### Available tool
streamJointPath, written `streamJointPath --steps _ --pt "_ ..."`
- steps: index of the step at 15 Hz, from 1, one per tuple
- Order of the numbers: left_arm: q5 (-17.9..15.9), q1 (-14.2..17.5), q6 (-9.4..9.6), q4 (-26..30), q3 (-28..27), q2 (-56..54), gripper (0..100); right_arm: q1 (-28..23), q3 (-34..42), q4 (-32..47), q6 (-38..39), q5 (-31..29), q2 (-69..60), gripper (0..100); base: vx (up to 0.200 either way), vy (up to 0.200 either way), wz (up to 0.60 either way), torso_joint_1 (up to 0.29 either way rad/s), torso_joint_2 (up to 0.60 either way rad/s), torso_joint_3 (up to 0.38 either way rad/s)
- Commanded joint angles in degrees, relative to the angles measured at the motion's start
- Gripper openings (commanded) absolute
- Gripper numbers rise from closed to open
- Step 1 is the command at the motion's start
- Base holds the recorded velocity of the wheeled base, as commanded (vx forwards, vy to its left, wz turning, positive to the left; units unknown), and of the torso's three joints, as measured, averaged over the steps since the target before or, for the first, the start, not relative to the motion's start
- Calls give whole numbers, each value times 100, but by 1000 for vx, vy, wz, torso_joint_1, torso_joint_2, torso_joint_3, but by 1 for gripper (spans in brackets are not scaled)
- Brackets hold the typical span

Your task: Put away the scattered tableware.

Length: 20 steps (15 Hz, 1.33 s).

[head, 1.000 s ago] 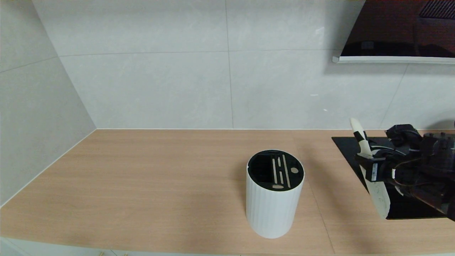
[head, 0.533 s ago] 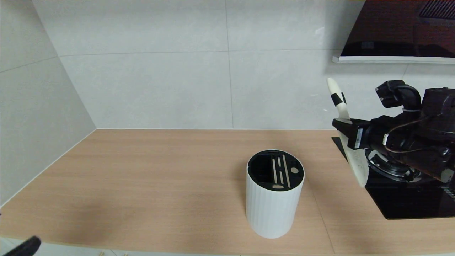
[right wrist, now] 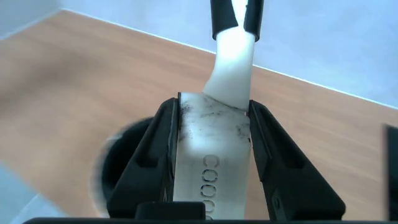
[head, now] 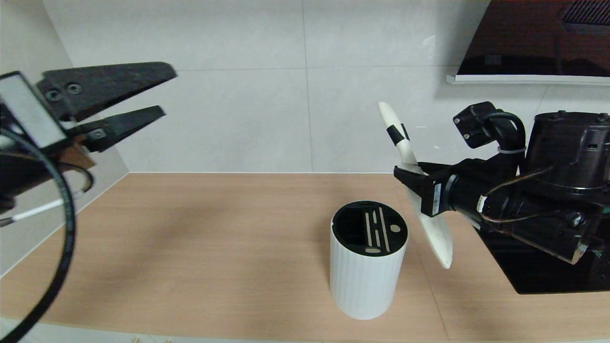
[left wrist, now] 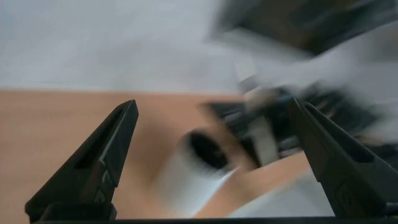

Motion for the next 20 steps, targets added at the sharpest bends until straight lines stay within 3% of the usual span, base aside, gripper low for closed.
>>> streamJointPath --steps 1,2,4,5,11,13,14,20 --pt "-10 -763 -361 -617 -42 1216 100 558 -49 230 17 -266 1 0 0 0 0 0 0 0" --pt "-10 -921 -642 -704 -34 1400 100 717 -49 230 34 -318 36 0 0 0 0 0 0 0" --pt "-54 -1062 -1442 -1047 -34 1708 100 919 -32 265 52 -327 36 0 0 0 0 0 0 0" --pt "-72 -1115 -1618 -1258 -16 1857 100 1033 -32 274 52 -336 36 0 0 0 0 0 0 0" --pt "34 -1721 -1565 -2392 362 2763 100 1534 12 274 193 -573 185 0 0 0 0 0 0 0" --pt "236 -1906 -1231 -2919 564 3044 100 1552 38 274 210 -573 220 0 0 0 0 0 0 0" --pt "271 -1976 -1126 -3042 617 3114 100 1560 38 274 210 -573 220 0 0 0 0 0 0 0" --pt "350 -2037 -1012 -3227 634 3264 100 1692 74 256 228 -573 256 0 0 0 0 0 0 0"
